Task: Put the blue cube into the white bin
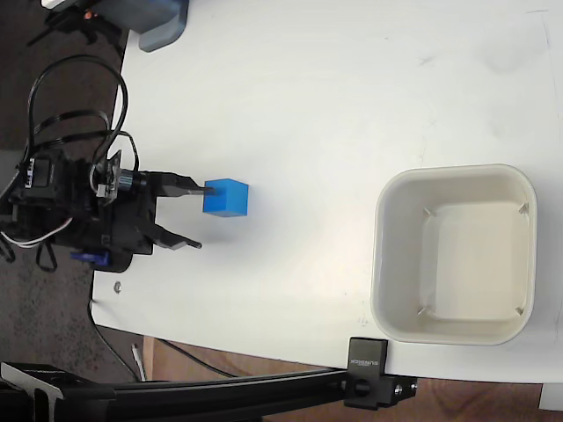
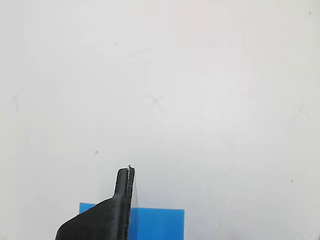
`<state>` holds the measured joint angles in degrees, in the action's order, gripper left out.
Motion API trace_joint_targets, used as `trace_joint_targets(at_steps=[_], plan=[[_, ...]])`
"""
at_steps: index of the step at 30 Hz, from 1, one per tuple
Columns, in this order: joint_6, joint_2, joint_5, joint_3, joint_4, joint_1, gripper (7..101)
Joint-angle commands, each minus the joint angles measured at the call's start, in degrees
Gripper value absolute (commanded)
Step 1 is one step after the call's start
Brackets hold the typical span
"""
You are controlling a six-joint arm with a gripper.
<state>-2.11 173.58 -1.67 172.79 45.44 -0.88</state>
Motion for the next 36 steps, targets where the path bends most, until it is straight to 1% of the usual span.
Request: trace_joint_targets(at_steps=[1,17,20,22,26,28,30,33,36], plan=[[-1.14,1.32,-0.88,-1.32,-1.05,0.26,100.3],[-1.05,1.32,-0.79,-1.49,-0.79,0.26,100.3],[-1.14,0.97,-0.35,-4.22,-0.97,0.26,100.3],[-0.62,-3.69,0.09,-9.14,-0.88,0.18,100.3],[-0.88,-21.88,-0.44,-24.96,3.43,-1.23,100.3],[-2.20,-27.42,-2.11,-30.32,5.27,-3.96,100.3],[-5.71,-30.15,-6.59,-32.61,6.33,-9.49,100.3],[-12.57,-31.64,-11.43,-32.17,5.80,-16.79,100.3],[-18.19,-33.49,-13.10,-32.87,8.09,-21.01,100.3]])
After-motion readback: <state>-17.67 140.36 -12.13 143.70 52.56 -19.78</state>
